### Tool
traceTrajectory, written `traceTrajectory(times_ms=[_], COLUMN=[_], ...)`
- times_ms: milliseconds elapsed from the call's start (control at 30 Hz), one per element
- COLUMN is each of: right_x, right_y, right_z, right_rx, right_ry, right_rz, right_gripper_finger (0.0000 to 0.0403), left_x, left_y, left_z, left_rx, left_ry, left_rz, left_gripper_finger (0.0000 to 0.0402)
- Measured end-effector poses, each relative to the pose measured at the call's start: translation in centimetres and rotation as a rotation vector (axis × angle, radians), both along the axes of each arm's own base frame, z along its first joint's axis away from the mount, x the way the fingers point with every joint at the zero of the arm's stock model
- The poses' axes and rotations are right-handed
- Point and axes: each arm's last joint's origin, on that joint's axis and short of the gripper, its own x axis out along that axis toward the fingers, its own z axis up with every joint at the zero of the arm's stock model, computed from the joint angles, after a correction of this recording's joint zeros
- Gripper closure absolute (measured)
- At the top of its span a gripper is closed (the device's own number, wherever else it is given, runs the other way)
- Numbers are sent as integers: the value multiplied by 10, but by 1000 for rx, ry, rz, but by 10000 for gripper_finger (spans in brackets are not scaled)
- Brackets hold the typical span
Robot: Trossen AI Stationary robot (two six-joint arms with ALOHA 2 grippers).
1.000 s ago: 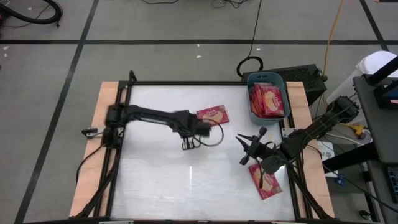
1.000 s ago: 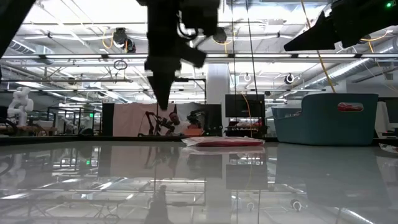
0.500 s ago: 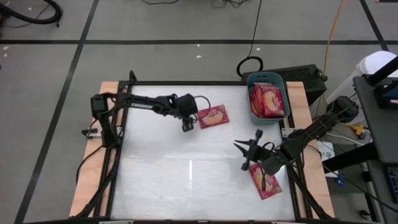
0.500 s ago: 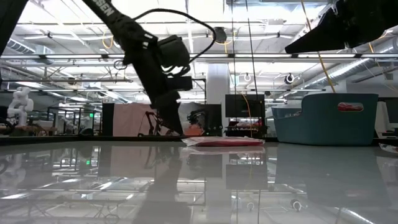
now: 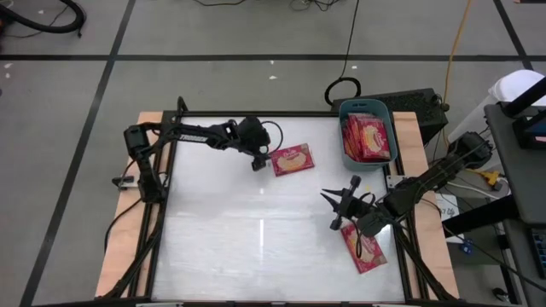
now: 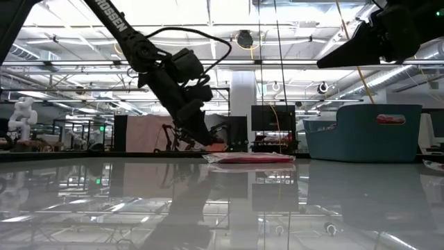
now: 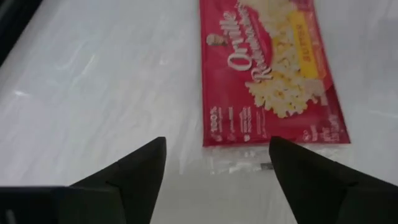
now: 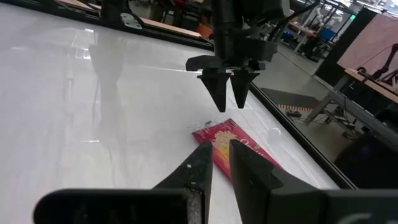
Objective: Sort popcorn bags into baskets
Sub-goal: Put the red popcorn bag into the blue bin
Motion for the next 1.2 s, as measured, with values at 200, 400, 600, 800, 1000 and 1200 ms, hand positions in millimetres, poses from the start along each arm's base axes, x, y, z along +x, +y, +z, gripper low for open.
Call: traceTrajectory(times_ms=[200,400,600,800,1000,1200], right_x=[0,0,1,2,2,9], right_y=[0,0,1,1,1,-4], right_z=[0,0,1,3,4,5], right_rx=[17,42,46,62,111,246], right_ry=[-11,-26,-36,-59,-94,-118], right_rz=[-5,-9,-7,-7,-20,11], right_gripper_finger=[353,353,353,353,353,353], left_x=[-1,7,16,19,16,16], left_y=[5,3,2,1,-4,-33], left_z=[-9,-30,-41,-44,-30,15], left_rx=[-11,-34,-16,-4,14,133], left_ry=[11,29,-2,-27,-27,-67], left_rz=[-28,-9,-9,-21,-42,-168], left_gripper_finger=[152,169,211,342,392,398])
